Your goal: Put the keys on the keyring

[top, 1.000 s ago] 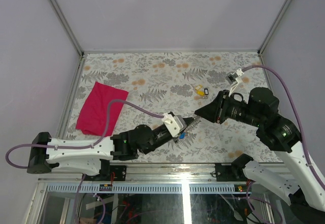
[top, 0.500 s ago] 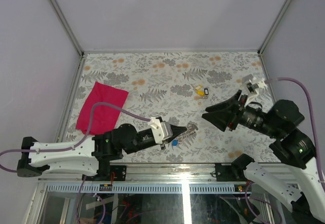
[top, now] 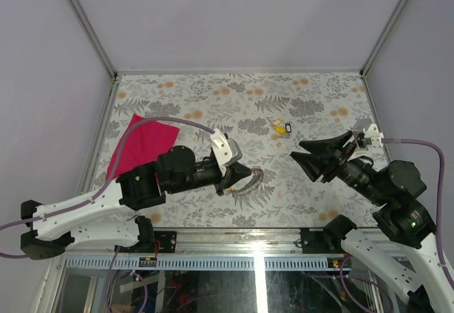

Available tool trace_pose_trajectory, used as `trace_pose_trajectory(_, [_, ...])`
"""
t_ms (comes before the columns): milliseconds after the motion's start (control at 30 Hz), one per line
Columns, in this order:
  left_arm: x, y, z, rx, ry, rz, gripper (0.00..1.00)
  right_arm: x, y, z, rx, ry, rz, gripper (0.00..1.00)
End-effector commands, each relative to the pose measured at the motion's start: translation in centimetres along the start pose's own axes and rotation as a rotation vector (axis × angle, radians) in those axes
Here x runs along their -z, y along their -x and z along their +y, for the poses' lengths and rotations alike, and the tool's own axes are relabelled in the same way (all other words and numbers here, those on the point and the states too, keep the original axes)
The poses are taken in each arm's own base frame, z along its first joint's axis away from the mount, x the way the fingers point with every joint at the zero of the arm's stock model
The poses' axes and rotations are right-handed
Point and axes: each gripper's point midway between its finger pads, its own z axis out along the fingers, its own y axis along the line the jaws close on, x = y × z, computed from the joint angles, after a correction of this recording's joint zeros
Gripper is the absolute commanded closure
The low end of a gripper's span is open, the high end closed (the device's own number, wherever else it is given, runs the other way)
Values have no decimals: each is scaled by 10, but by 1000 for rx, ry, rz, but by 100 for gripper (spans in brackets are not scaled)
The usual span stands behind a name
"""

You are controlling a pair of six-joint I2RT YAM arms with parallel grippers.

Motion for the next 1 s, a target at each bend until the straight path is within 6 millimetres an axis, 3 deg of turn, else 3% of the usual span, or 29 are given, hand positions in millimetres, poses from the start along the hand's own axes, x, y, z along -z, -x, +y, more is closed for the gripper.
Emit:
trace_pose_trajectory(0, [2, 0, -7, 127, -6, 52, 100, -4, 16, -9, 69, -41, -63, 48])
trace_pose_trajectory(133, [0, 0, -22, 170, -77, 62, 100, -5, 10, -12, 125, -39, -49, 48])
trace_pose_trajectory(333, [-6, -15, -15, 205, -21, 194, 100, -5, 1, -20, 132, -71, -26, 48])
trace_pose_trajectory(467, [-12, -27, -1, 237, 81, 259, 100, -5, -11, -28, 130, -100, 24, 48])
trace_pose_trajectory(567, [-11, -32, 24, 291, 234, 267, 100, -5, -17, -31, 132, -111, 43, 48])
trace_pose_trajectory(767, [-3, -52, 50, 387, 231, 291, 100, -6, -24, -34, 151, -113, 44, 48])
trace_pose_trajectory(867, [1, -64, 58, 481, 236, 320, 100, -7, -27, -36, 181, -108, 33, 48])
trace_pose_trajectory(967, [-1, -75, 53, 580, 240, 349, 100, -8, -28, -36, 203, -92, -14, 48])
